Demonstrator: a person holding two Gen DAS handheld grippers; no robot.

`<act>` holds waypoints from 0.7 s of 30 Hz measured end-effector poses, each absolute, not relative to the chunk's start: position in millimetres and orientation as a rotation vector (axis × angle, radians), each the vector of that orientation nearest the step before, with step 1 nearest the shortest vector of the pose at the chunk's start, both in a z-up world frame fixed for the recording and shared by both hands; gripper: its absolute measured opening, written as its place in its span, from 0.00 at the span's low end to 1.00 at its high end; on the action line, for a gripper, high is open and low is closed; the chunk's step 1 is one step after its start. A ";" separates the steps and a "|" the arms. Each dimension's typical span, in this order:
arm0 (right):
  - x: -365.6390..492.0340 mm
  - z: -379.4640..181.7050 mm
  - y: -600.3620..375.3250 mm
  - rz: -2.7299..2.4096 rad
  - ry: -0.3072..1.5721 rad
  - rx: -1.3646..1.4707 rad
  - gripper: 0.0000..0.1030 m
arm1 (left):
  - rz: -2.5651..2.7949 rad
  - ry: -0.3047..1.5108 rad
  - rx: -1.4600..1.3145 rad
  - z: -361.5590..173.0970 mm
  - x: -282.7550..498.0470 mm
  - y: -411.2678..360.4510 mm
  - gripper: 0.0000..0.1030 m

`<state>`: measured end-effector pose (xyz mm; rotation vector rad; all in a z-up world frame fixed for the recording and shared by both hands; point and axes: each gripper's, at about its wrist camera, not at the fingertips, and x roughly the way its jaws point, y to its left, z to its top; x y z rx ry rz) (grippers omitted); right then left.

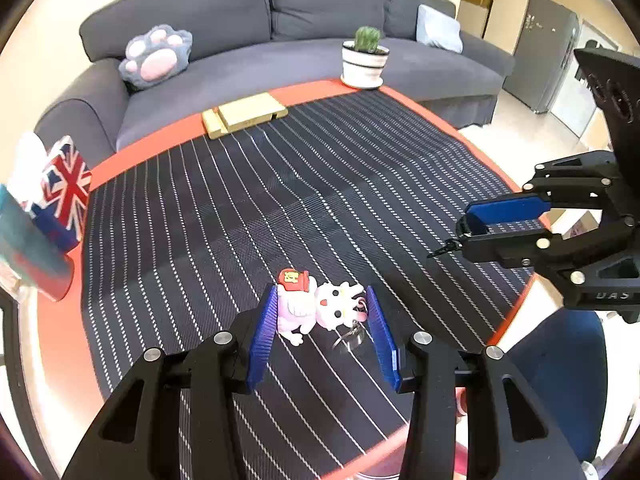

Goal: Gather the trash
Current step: 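Carry the keychain with both grippers over the pink trash bin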

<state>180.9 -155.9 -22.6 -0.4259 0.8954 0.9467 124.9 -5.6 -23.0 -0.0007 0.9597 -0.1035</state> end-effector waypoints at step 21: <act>56.8 -23.8 -212.9 1.004 0.813 -0.368 0.26 | -0.129 0.848 -0.029 -3.5 -2.2 -50.1 0.43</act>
